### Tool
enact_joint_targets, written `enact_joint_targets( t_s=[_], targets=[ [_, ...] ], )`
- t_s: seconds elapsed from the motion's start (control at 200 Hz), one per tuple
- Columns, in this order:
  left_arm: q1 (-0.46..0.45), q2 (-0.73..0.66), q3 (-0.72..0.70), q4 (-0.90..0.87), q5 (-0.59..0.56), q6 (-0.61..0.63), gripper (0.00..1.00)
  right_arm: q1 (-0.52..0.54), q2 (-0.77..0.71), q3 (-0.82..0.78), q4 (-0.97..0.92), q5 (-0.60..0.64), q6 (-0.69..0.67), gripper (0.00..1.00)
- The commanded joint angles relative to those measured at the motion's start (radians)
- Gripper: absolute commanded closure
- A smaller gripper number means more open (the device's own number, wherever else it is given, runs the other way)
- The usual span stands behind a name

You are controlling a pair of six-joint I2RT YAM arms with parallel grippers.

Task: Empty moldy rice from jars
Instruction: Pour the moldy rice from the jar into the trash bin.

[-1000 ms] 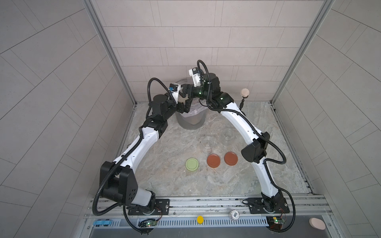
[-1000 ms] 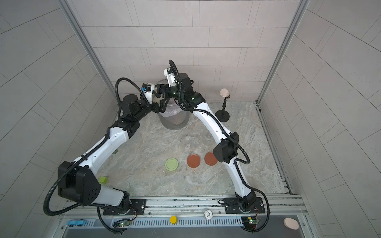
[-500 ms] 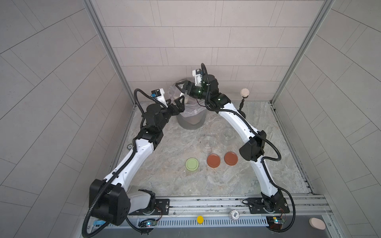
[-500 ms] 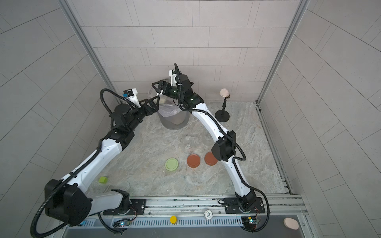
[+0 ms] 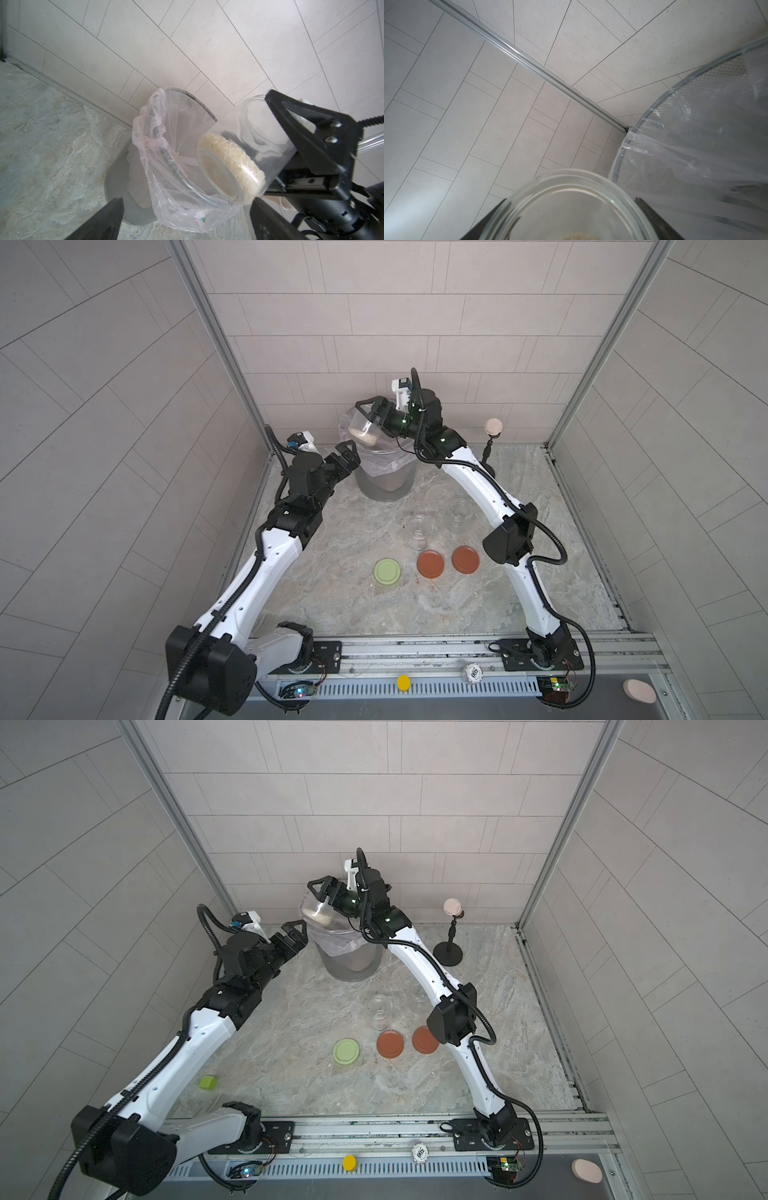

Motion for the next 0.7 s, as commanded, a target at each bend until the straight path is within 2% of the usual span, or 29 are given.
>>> enact_joint_targets(
  t_s=[0.0,0.12,0.165,0.355,0.435,0.6,0.695],
  targets=[
    [0.001,0.037,0.03,0.037,0.161,0.017,0.0,-0.001,-0.015,0.05,0.108,0.005,0.057,0.69],
    [0.001,0.084,0.095,-0.006,0.238,0.038,0.0,-0.003,-0.024,0.051,0.088,-0.003,0.057,0.69],
    [-0.001,0.103,0.131,-0.047,0.251,0.1,0.0,-0.004,-0.026,0.051,0.082,-0.007,0.057,0.69],
    [-0.008,0.111,0.205,-0.188,0.221,0.252,0.0,-0.006,-0.026,0.051,0.08,-0.019,0.064,0.68],
    [-0.007,0.077,0.164,-0.143,0.172,0.28,0.0,-0.007,-0.027,0.051,0.08,-0.027,0.073,0.68],
    [-0.009,0.001,-0.016,0.141,0.184,0.324,0.0,-0.006,-0.025,0.051,0.105,-0.033,0.122,0.68],
    [-0.009,0.028,-0.006,0.183,0.212,0.336,0.0,-0.006,-0.026,0.052,0.111,-0.036,0.15,0.68]
  ],
)
